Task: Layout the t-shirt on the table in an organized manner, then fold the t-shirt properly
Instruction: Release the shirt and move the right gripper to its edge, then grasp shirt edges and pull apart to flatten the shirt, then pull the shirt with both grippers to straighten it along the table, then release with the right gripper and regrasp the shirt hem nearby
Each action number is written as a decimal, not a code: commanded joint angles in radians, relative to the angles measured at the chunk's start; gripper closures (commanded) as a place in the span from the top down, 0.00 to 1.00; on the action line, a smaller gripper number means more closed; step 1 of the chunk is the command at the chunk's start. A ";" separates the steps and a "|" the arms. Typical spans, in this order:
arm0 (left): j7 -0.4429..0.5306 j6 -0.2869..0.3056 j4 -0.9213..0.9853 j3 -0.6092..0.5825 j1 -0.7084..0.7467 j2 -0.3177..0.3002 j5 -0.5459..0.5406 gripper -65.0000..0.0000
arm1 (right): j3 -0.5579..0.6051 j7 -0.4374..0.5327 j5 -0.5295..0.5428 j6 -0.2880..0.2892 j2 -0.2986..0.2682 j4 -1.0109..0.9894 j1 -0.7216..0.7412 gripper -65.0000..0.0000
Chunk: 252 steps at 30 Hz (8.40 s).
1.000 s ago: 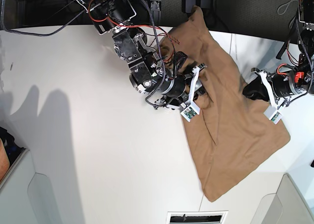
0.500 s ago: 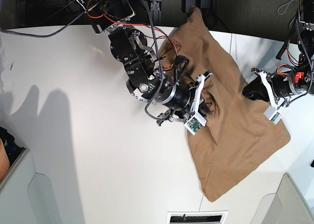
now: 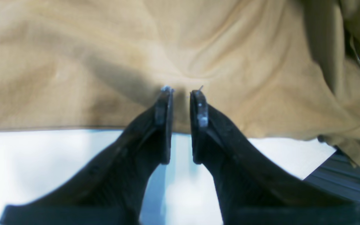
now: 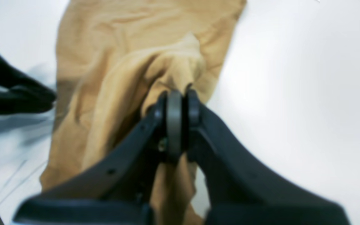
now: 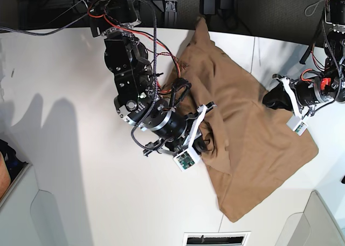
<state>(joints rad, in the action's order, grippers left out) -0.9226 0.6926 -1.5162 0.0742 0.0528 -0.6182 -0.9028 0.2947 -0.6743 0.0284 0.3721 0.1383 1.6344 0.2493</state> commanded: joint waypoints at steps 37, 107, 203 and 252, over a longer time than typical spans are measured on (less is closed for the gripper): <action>0.104 0.006 -0.012 0.008 -0.053 0.103 0.070 0.20 | -0.349 0.016 0.100 -0.073 -0.158 -0.145 -0.031 0.36; 0.047 0.006 0.285 0.003 -0.228 0.058 -0.109 0.20 | -0.625 -0.026 0.024 -0.219 -0.293 0.064 -0.062 0.34; 0.245 0.006 0.253 -0.111 -0.130 0.051 0.212 0.20 | -0.537 -0.074 0.234 -0.083 -0.407 -0.129 -0.256 0.00; 0.143 0.006 0.095 -0.111 -0.133 0.053 0.065 0.28 | -0.811 -0.089 0.503 0.062 -0.279 -0.073 -0.335 0.55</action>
<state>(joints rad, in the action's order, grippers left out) -0.7967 0.6918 -1.4059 -0.0456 -0.0616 -0.5484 -0.8204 -0.5156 -0.7578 0.5278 0.4290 -0.1326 1.5539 -0.0937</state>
